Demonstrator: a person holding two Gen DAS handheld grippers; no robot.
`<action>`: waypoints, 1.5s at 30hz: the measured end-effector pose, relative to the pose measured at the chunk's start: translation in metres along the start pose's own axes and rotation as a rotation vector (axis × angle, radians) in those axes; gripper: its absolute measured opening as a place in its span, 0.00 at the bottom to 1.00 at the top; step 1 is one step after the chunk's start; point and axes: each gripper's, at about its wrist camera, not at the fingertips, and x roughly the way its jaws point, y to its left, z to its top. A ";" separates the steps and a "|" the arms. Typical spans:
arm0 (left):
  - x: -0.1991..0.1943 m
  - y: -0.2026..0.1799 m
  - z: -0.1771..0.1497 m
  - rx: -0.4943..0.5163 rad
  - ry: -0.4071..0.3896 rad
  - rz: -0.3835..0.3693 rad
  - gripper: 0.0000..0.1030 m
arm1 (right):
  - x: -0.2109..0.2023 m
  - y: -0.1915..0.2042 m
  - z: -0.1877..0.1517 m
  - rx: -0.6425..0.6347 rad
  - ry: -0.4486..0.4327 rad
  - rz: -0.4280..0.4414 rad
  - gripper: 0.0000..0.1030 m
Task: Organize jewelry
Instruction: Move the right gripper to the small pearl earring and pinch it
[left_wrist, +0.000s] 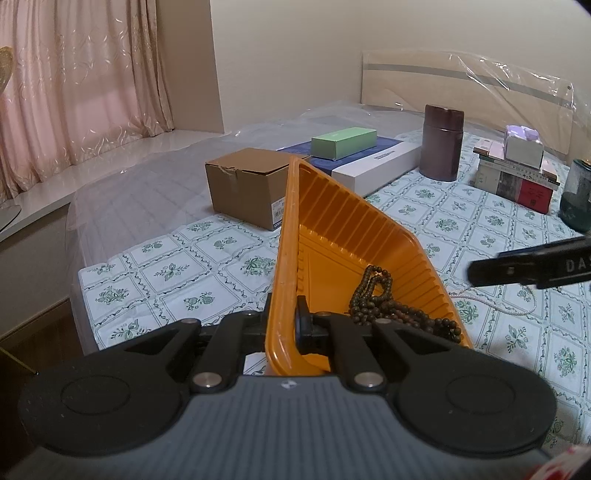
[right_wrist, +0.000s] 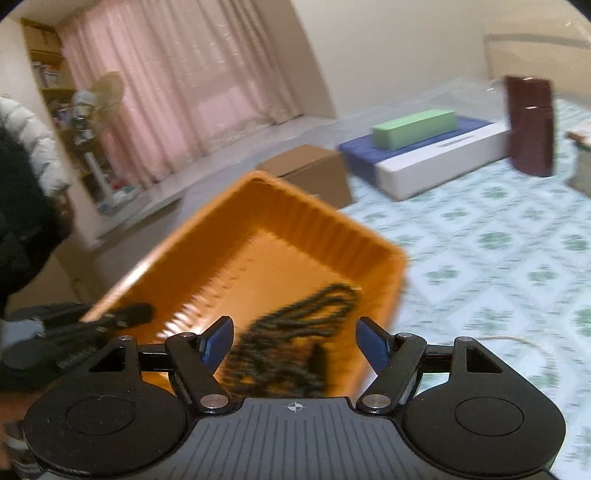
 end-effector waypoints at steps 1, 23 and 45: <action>0.000 0.000 0.000 0.000 0.000 0.000 0.06 | -0.005 -0.005 -0.003 -0.004 -0.010 -0.031 0.71; 0.000 -0.001 0.000 0.007 -0.001 0.002 0.07 | -0.089 -0.129 -0.077 0.112 -0.041 -0.478 0.71; 0.000 -0.001 0.002 0.014 -0.001 0.005 0.07 | -0.056 -0.181 -0.072 0.072 0.002 -0.572 0.22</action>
